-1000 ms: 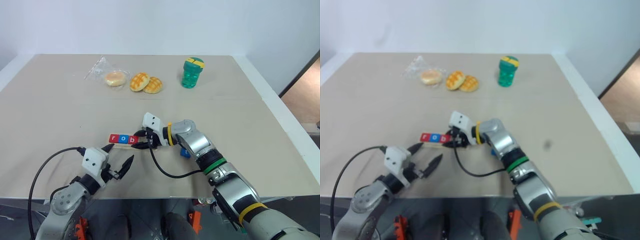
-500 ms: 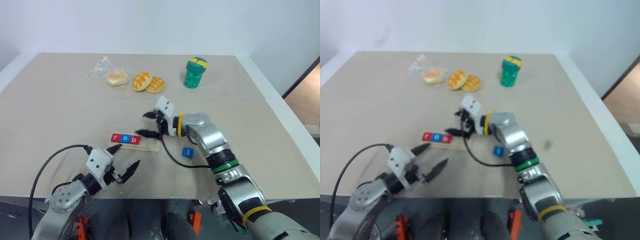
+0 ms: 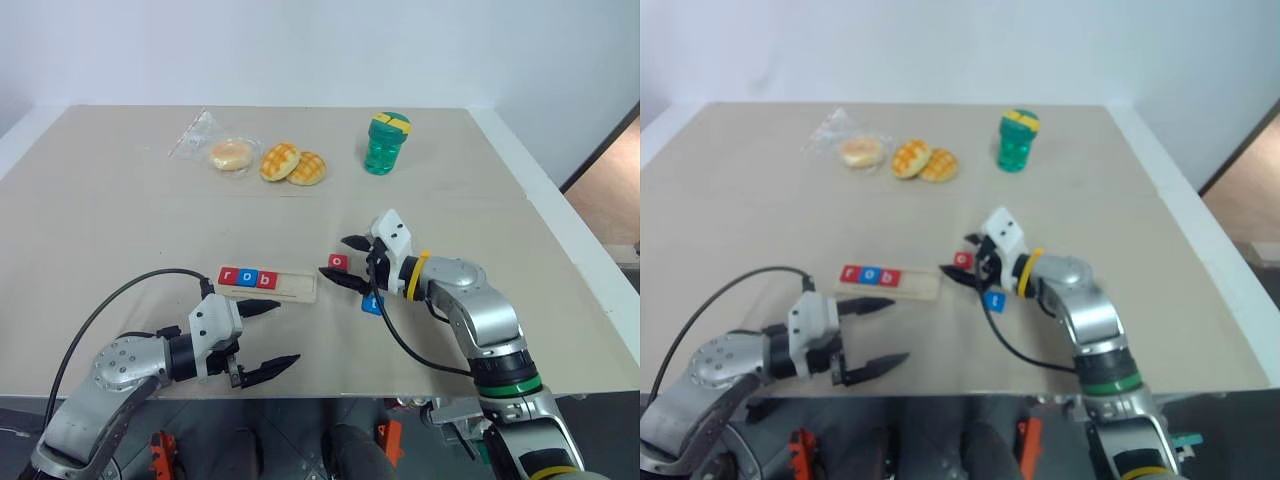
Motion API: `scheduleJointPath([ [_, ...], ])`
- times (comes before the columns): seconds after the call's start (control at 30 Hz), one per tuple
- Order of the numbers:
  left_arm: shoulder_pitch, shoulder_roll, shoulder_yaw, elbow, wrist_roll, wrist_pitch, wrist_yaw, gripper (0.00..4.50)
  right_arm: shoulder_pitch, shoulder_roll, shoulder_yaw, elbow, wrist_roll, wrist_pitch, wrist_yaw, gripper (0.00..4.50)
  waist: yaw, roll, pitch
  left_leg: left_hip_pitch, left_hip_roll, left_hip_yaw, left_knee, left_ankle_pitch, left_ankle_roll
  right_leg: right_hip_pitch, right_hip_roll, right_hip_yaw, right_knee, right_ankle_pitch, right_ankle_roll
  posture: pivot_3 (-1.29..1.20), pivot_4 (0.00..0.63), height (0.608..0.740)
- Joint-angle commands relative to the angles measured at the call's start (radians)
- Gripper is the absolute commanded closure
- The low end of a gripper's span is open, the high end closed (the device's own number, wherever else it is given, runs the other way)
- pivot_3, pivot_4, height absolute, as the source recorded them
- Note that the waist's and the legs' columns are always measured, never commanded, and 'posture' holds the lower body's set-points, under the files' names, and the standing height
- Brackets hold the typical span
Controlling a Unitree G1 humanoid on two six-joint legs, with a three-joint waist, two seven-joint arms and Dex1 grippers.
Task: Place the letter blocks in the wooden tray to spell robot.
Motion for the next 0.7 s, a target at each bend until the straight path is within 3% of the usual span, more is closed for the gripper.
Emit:
scheduleJointPath([
  [0.03, -0.015, 0.012, 0.000, -0.019, -0.014, 0.008, -0.015, 0.00, -0.051, -0.020, 0.023, 0.103, -0.031, -0.112, 0.024, 0.24, 0.001, 0.000, 0.000, 0.000, 0.000, 0.000, 0.000, 0.000, 0.000, 0.000, 0.000, 0.000, 0.000, 0.000, 0.000, 0.00, 0.150, 0.740],
  [0.47, 0.037, 0.001, -0.006, -0.041, 0.024, -0.002, 0.023, 0.00, -0.100, -0.038, 0.065, 0.361, -0.064, -0.310, 0.128, 0.24, 0.003, 0.000, 0.000, -0.002, -0.001, 0.000, 0.000, 0.000, 0.000, 0.000, -0.002, 0.000, -0.002, 0.000, 0.001, 0.00, 0.150, 0.740],
  [0.57, 0.045, -0.003, -0.006, -0.039, 0.031, -0.007, 0.032, 0.00, -0.107, -0.034, 0.064, 0.379, -0.066, -0.331, 0.130, 0.99, 0.003, 0.000, 0.000, -0.001, -0.001, 0.000, 0.000, 0.000, 0.000, 0.000, -0.002, 0.000, -0.002, 0.000, 0.001, 0.00, 0.150, 0.740],
  [0.7, 0.054, -0.007, -0.006, -0.038, 0.035, -0.012, 0.042, 0.00, -0.105, -0.028, 0.067, 0.371, -0.064, -0.329, 0.134, 2.47, 0.004, 0.000, 0.000, -0.001, -0.001, 0.000, 0.001, 0.000, 0.000, 0.000, -0.002, 0.000, -0.002, 0.000, 0.001, 0.00, 0.150, 0.740],
])
